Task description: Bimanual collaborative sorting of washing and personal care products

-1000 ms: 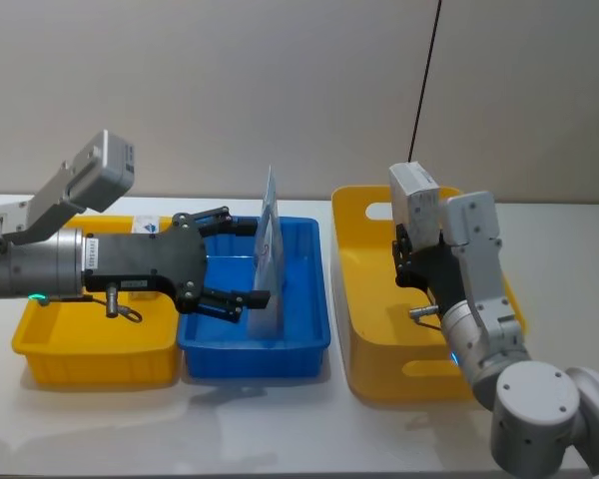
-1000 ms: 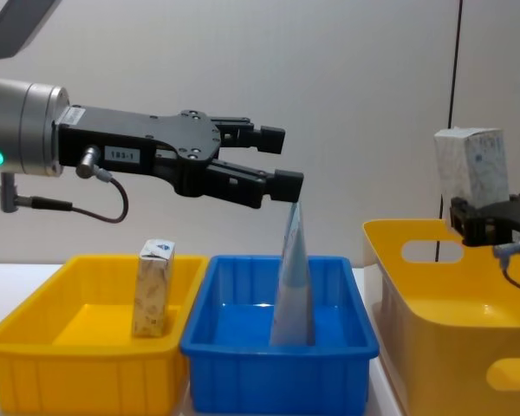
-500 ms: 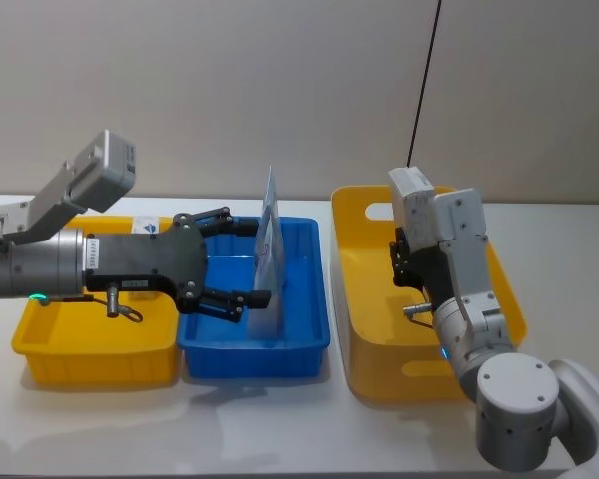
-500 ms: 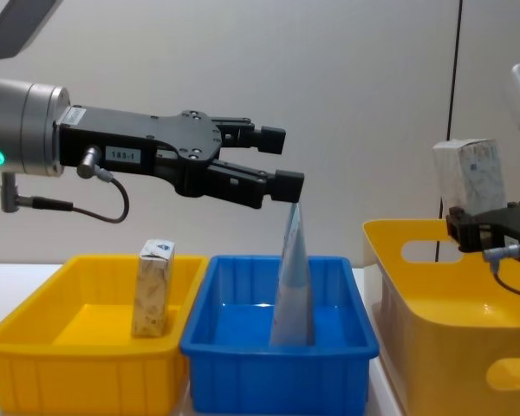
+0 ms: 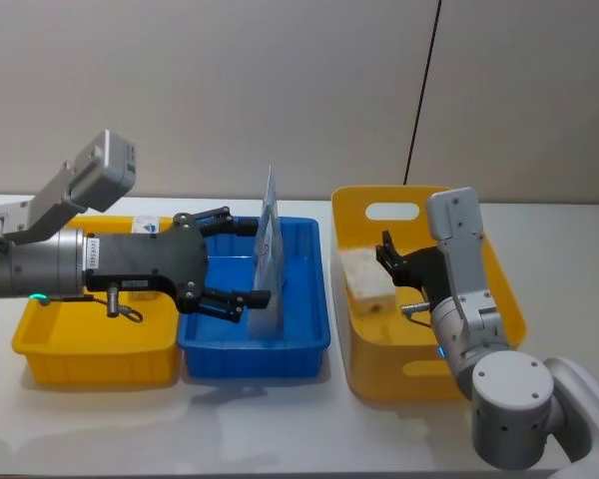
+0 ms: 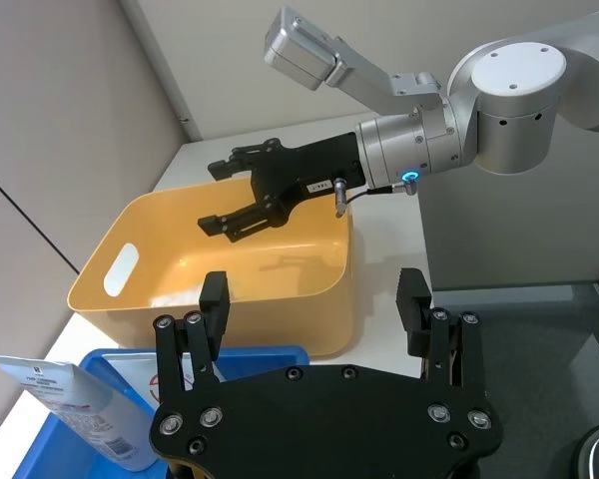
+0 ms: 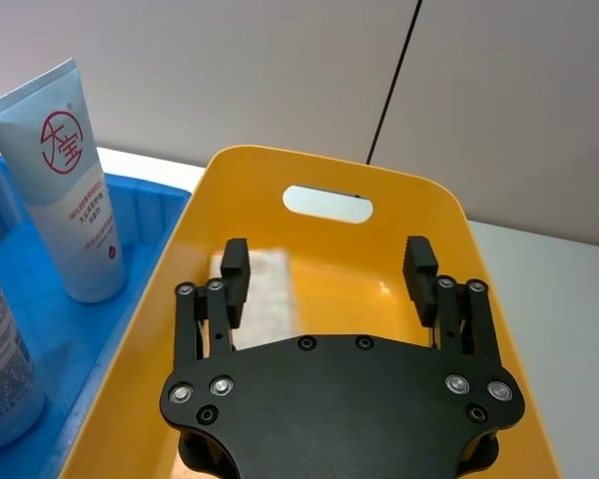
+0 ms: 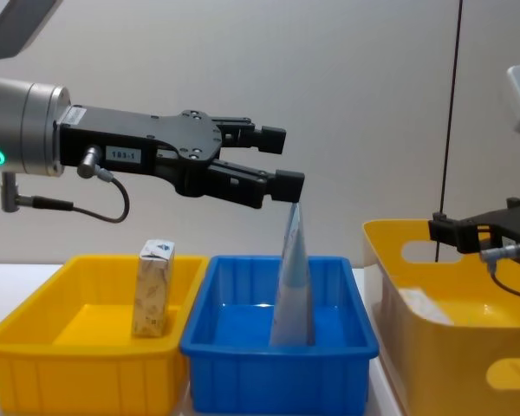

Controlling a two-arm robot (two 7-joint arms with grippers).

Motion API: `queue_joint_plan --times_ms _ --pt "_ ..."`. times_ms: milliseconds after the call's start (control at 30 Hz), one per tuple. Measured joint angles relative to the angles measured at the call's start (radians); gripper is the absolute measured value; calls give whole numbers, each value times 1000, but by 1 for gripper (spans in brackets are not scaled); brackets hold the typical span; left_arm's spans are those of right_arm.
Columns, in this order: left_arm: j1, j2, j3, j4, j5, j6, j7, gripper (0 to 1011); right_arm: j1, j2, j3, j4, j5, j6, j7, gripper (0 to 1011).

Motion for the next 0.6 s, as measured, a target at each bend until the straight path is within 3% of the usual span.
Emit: queue_joint_plan --times_ms 167,600 --pt "0 0 0 0 0 0 0 1001 1 -2 0 2 -2 2 -2 1002" --pt "0 0 0 0 0 0 0 1001 2 -3 0 3 -3 5 -4 1002"
